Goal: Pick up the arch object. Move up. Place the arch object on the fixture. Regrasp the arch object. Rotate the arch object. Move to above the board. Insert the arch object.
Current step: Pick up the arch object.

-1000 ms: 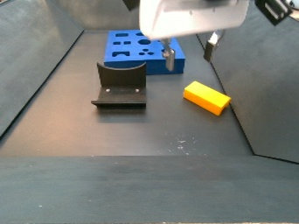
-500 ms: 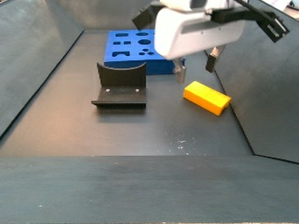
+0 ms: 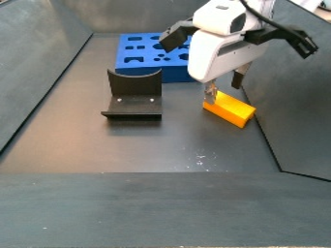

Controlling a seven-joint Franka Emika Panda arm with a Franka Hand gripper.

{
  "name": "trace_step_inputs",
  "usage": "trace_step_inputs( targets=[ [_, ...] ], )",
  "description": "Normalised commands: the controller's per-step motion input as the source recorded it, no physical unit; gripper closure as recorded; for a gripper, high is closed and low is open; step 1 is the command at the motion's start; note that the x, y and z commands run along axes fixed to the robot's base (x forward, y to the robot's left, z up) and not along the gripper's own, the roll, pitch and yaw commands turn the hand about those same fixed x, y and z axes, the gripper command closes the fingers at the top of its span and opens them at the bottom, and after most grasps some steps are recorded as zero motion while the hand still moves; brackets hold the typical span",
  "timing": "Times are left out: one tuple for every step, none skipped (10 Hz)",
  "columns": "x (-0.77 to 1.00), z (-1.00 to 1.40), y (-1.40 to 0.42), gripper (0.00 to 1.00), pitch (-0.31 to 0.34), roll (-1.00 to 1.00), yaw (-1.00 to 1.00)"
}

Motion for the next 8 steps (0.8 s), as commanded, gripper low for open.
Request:
trace_step_inputs(
  targets=[
    [0.09, -0.71, 0.00, 0.00, -0.051, 0.00, 0.18],
    [-0.01, -0.67, 0.00, 0.00, -0.066, 0.02, 0.14],
    [0.00, -0.75, 0.00, 0.00, -0.051, 0.03, 0.16],
    [-0.04, -0.86, 0.00, 0.00, -0.106, 0.03, 0.14],
    [-0.16, -0.93, -0.04, 0.00, -0.113, 0.08, 0.09],
    [-0.01, -0.86, 0.00, 0.00, -0.084, 0.06, 0.14],
    [-0.09, -0.12, 0.26, 0.00, 0.000, -0.11, 0.00],
    [0.00, 0.00, -0.03, 0.00, 0.000, 0.04, 0.00]
  ],
)
